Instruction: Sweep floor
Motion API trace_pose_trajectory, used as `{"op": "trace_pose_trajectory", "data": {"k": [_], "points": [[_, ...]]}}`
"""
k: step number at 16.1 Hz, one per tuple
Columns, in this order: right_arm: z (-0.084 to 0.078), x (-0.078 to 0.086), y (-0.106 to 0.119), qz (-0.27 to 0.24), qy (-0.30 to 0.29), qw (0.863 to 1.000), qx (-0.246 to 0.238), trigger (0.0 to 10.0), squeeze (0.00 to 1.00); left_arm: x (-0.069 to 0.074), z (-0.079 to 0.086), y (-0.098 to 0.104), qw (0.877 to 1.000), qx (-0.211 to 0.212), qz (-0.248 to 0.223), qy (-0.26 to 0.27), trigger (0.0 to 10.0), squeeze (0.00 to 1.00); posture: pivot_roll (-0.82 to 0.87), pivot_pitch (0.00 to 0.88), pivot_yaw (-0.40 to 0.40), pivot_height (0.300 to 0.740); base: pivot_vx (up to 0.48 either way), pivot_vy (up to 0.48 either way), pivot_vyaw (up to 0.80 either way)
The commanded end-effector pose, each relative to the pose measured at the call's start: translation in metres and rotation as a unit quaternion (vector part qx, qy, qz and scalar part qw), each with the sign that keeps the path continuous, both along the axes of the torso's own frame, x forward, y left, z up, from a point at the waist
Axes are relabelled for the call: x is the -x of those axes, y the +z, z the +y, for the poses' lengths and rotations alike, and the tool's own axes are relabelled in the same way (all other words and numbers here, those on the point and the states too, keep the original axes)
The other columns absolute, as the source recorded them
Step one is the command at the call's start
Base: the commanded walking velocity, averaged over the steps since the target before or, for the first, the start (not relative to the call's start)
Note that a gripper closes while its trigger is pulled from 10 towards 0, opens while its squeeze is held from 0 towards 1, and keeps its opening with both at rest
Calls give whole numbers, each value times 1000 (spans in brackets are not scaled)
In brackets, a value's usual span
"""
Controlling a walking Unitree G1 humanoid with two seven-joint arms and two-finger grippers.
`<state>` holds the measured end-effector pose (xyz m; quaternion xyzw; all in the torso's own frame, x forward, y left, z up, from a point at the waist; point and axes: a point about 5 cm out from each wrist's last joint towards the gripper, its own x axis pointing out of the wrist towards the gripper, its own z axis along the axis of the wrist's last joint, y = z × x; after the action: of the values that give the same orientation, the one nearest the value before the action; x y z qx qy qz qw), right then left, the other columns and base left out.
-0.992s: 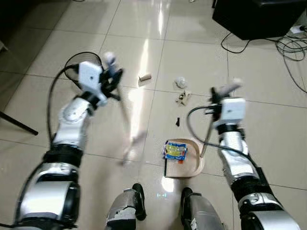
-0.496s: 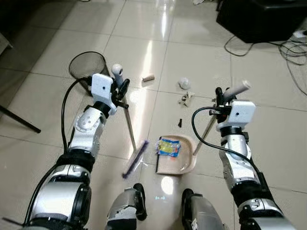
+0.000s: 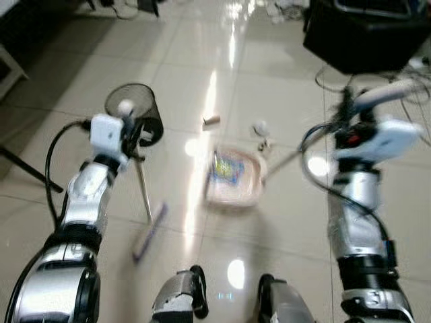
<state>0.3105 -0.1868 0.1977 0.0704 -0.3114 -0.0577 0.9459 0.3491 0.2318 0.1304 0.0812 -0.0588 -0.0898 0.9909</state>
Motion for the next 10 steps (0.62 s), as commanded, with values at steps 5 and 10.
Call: {"op": "trace_pose_trajectory", "data": {"k": [5,10], "points": [[-32,16,56,-41,-45,994,-92,10000,0,29,-19,-6,998,47,-22,-23,10000,0,-55,93,77,740,0,0,0],[-35,13,97,-28,-30,995,-95,10000,0,42,-46,2,996,64,-29,-50,10000,0,-49,63,78,740,0,0,0]]}}
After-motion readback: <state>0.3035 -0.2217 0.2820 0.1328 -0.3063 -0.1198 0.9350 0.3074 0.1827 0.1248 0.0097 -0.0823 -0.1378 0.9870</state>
